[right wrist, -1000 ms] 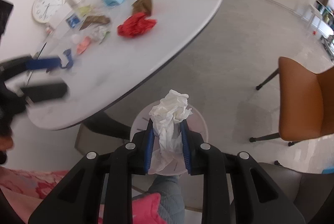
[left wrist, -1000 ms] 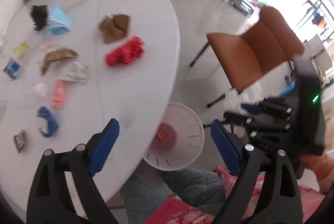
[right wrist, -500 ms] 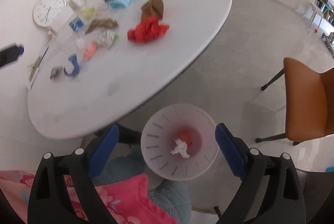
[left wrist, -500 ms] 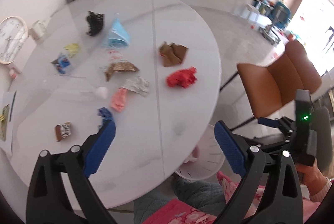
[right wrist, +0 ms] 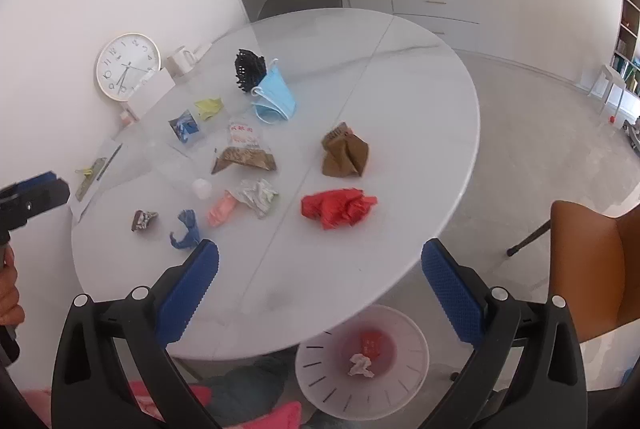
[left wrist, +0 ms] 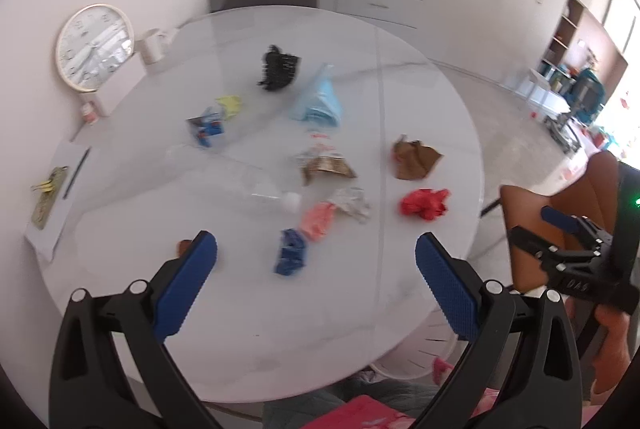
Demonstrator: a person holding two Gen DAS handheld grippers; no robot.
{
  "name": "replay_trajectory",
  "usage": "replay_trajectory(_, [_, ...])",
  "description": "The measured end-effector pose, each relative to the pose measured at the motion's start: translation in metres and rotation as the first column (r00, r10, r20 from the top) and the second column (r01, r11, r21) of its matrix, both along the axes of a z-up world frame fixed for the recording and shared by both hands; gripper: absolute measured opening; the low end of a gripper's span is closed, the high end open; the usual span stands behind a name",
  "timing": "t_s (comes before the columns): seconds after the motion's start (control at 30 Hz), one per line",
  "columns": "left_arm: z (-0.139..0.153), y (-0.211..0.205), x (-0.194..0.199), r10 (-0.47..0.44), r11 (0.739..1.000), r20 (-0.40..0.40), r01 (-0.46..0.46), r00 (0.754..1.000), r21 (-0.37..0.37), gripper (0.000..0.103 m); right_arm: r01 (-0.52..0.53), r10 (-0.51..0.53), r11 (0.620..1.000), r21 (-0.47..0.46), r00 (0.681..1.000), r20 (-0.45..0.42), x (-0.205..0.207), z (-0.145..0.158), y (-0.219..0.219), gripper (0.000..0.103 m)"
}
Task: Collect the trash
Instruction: 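Move the left tool to the brown-and-white snack wrapper and grasp it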
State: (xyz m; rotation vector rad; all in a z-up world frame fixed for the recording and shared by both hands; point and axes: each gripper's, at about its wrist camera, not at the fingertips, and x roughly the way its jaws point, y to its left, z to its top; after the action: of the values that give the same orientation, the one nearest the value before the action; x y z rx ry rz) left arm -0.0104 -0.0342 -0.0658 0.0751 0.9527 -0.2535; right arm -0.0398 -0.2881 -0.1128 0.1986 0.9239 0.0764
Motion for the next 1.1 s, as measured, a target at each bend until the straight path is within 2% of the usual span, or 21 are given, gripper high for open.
replay_trajectory(0.23, [-0.019,0.043,0.006,0.085,0.996,-0.024,-0.084,0.996,0.026,0.095,-0.075,0.074,0.996,-0.045,0.997,-0.005,0.017,0.005,0.028,0.101])
replay_trajectory(0.37, [-0.034,0.067,0.017,0.078,0.996,-0.042,-0.077,0.996,0.033,0.095,-0.133,0.131,0.989,-0.062,0.991,-0.027,0.033,0.001,0.063,0.101])
replay_trajectory(0.53, [-0.068,0.099,0.04,0.016,0.998,-0.096,-0.011,0.995,0.06,0.095,-0.139,0.137,0.989,-0.046,0.99,-0.043,0.052,-0.017,0.11,0.101])
replay_trajectory(0.73, [-0.119,0.13,0.07,-0.12,0.985,-0.167,0.138,0.979,0.103,0.094,-0.149,0.141,0.986,-0.076,0.985,-0.096,0.069,-0.05,0.164,0.101])
replay_trajectory(0.93, [-0.156,0.139,0.095,-0.308,0.934,-0.217,0.338,0.926,0.117,0.091,-0.109,0.102,0.994,-0.025,0.977,-0.187,0.083,-0.079,0.195,0.101])
replay_trajectory(1.0, [-0.166,0.14,0.104,-0.375,0.908,-0.233,0.406,0.897,0.105,0.089,-0.097,0.089,0.995,-0.029,0.972,-0.216,0.087,-0.087,0.203,0.101])
replay_trajectory(1.1, [-0.182,0.139,0.117,-0.457,0.867,-0.269,0.492,0.848,0.081,0.081,-0.078,0.068,0.996,-0.029,0.966,-0.25,0.091,-0.097,0.211,0.101])
